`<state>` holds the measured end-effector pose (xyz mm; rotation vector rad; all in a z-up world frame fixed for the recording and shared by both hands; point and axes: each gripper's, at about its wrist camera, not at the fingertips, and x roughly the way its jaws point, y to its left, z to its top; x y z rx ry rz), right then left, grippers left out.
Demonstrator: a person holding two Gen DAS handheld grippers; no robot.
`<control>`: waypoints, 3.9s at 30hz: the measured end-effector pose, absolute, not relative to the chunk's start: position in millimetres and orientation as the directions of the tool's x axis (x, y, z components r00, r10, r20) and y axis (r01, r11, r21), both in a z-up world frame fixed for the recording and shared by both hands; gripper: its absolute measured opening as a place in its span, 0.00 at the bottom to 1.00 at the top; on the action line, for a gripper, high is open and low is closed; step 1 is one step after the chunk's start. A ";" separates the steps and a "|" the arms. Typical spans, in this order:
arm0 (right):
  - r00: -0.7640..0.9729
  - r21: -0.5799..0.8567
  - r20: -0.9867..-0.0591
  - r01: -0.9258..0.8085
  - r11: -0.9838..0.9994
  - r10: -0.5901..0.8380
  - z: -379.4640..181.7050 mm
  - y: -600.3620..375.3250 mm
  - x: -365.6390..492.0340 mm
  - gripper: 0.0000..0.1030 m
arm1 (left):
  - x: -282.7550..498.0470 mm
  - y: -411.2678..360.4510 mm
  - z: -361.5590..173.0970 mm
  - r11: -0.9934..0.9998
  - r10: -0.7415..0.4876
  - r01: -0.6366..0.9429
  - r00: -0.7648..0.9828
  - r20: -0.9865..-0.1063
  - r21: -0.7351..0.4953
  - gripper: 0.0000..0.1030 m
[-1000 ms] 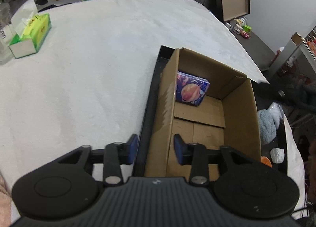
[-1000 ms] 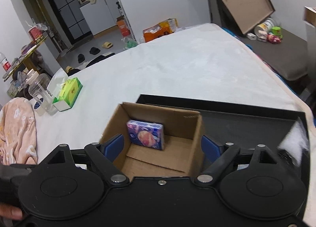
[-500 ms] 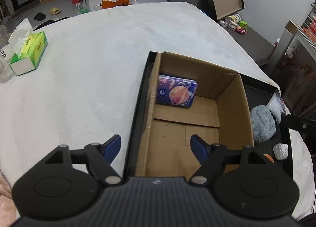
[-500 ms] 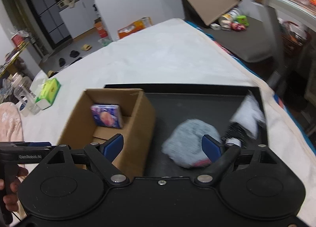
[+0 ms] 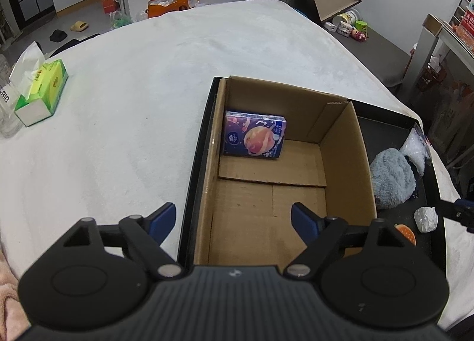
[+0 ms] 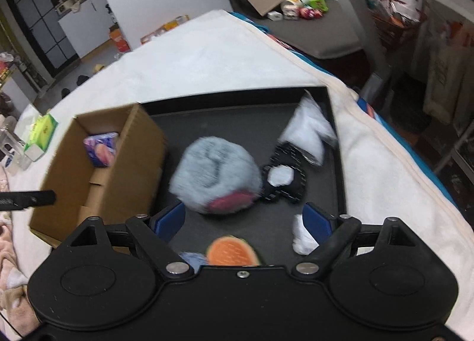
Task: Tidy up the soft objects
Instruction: 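Move the right gripper back to the tray and grasp the white wrapped bundle, then carry the white bundle with the right gripper into the box and release, then move the right gripper to the black beaded pouch and grasp it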
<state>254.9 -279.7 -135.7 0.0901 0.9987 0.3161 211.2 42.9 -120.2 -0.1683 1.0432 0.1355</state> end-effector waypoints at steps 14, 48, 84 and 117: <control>0.460 0.187 -0.853 -0.174 0.967 0.247 -176.5 -311.0 265.9 0.78 | 219.3 24.0 -120.3 0.993 0.019 -0.109 0.497 -0.868 -0.041 0.81; 0.507 0.175 -0.812 -0.261 0.950 0.288 -132.1 -259.4 266.5 0.36 | 202.0 52.8 -115.5 0.984 -0.049 -0.116 0.541 -0.840 -0.132 0.81; 0.512 0.203 -0.744 -0.441 0.874 0.430 -92.0 -133.0 279.1 0.36 | 190.8 94.8 -151.8 0.944 -0.149 -0.180 0.511 -0.846 -0.276 0.15; 0.532 0.185 -0.736 -0.437 0.880 0.419 -98.7 -124.6 285.0 0.63 | 188.8 92.0 -151.0 0.960 -0.143 -0.134 0.516 -0.845 -0.245 0.17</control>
